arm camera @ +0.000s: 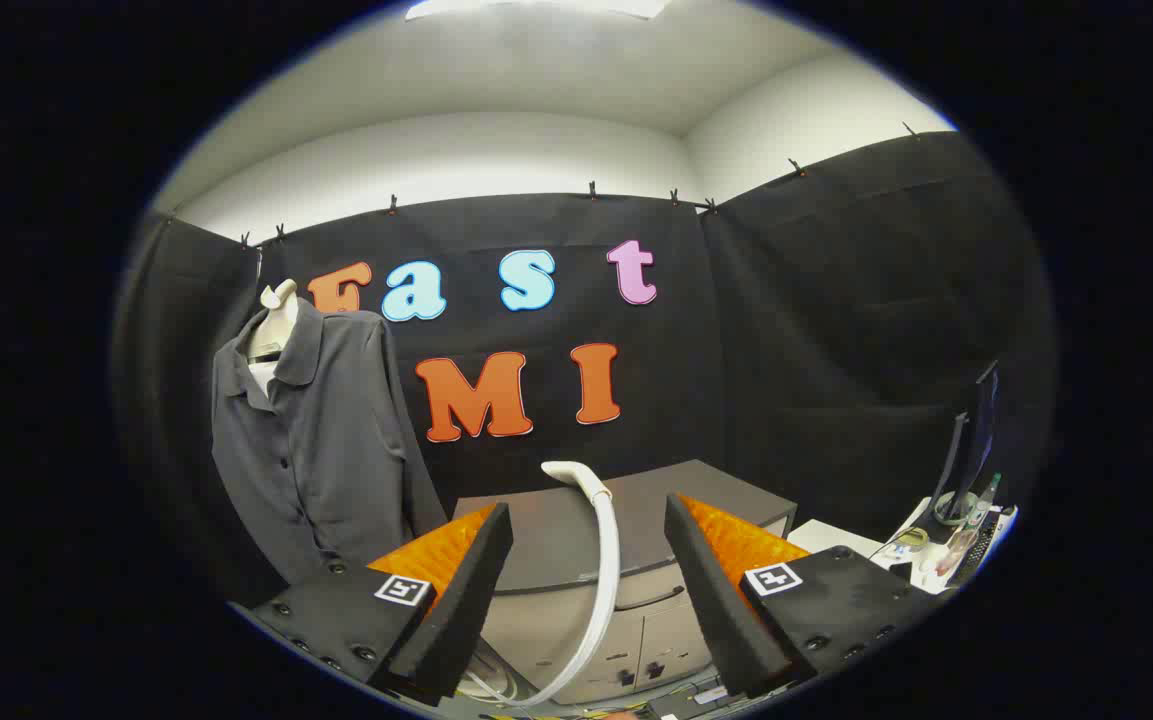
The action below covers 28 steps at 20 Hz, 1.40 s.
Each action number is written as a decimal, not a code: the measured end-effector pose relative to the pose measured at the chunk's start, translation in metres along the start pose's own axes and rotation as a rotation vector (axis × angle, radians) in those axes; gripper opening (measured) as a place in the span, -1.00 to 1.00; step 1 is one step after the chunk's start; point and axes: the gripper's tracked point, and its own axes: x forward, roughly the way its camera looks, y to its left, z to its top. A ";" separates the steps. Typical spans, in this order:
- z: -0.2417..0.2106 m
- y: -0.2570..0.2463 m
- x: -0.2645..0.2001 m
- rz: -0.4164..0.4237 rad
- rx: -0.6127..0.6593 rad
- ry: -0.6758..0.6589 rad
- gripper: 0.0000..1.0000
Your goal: Iron the clothes twice with a garment steamer, once on the left side and once on the right side.
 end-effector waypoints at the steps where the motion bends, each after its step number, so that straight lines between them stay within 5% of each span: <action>1: 0.006 -0.006 -0.001 -0.006 0.003 -0.013 0.96; 7: 0.041 -0.005 -0.002 0.060 -0.101 -0.109 0.96; 12: 0.050 -0.038 0.007 0.027 -0.012 -0.127 0.96; 17: 0.025 -0.049 0.029 0.053 0.034 -0.033 0.96; 28: -0.008 -0.063 0.153 0.117 0.049 0.148 0.96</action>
